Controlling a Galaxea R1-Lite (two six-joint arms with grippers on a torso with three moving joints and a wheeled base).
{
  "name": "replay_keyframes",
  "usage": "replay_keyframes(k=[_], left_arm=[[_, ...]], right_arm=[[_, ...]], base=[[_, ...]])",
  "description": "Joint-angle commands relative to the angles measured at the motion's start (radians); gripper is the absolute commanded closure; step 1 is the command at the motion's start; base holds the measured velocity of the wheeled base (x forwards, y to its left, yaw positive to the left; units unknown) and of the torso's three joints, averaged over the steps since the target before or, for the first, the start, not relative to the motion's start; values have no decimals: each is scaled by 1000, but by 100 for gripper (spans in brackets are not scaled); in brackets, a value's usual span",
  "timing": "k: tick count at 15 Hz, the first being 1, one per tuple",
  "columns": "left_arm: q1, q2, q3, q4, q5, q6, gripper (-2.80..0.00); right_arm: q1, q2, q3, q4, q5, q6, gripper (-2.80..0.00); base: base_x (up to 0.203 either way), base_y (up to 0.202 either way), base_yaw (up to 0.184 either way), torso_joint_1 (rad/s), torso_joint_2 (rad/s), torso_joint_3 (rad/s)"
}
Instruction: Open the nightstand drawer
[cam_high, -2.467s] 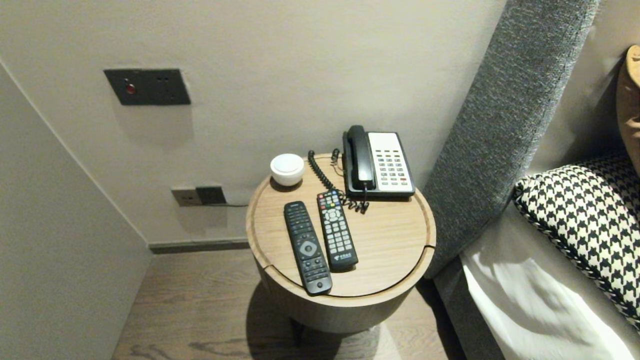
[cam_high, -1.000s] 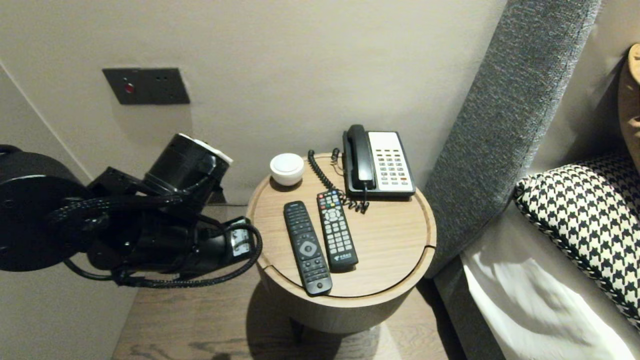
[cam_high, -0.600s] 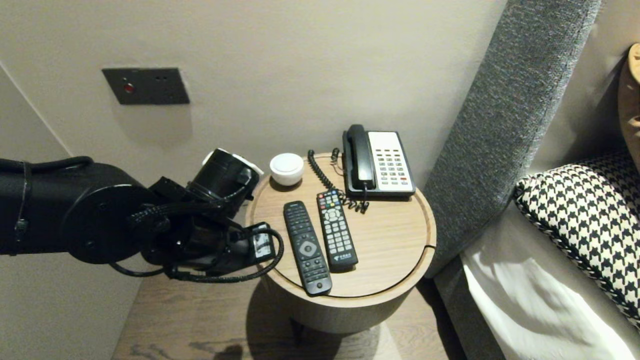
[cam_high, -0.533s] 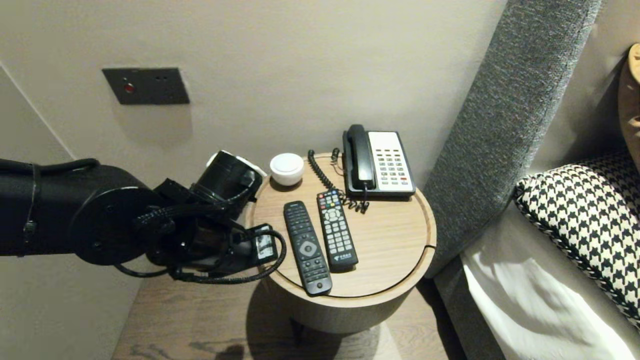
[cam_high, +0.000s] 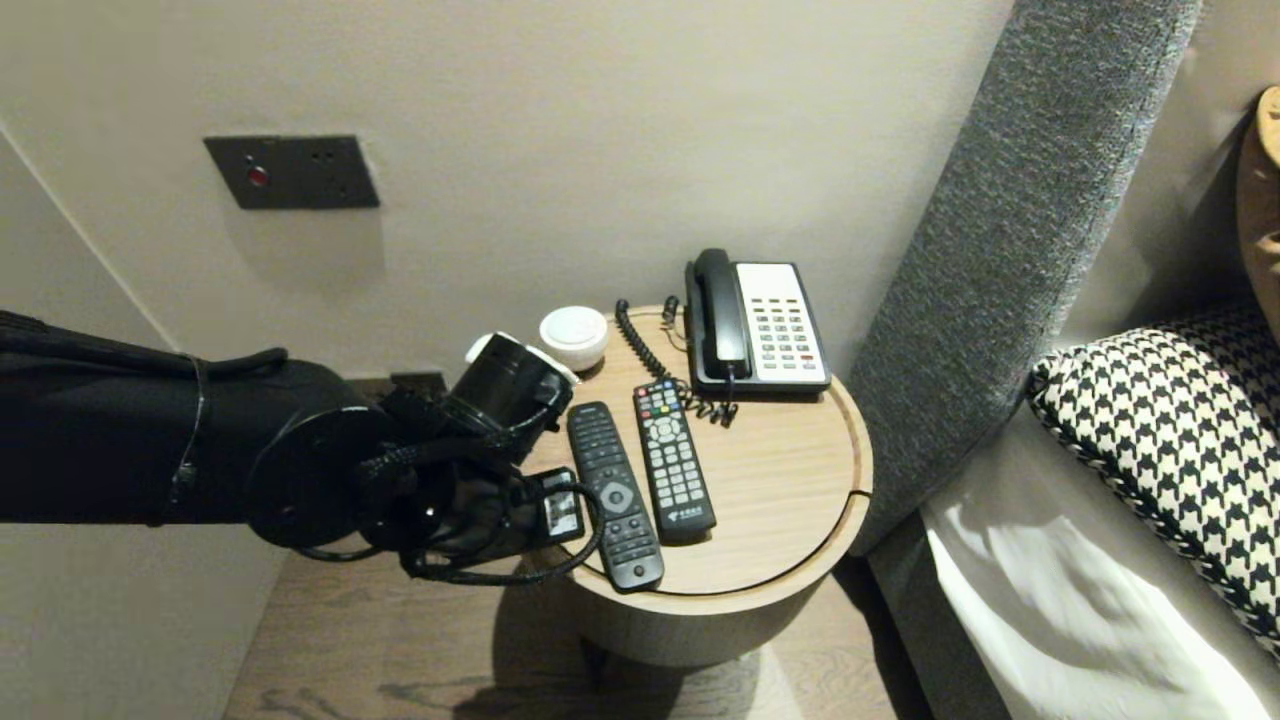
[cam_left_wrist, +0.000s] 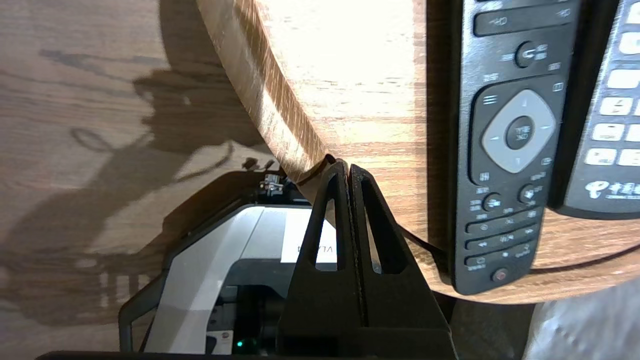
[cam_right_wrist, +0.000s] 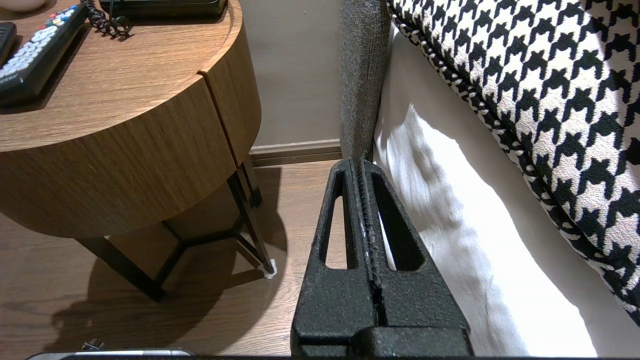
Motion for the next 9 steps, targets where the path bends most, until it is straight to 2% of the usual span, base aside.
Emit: replay_keyframes(k=[1, 9], left_arm=[[-9, 5, 4, 1, 1, -4, 0], [-50, -31, 52, 5, 1, -1, 0]], right_arm=[[0, 0, 40, -1, 0, 1, 0], [0, 0, 40, -1, 0, 1, 0]], base=[[0, 0, 0, 0, 0, 0], [0, 0, 0, 0, 0, 0]])
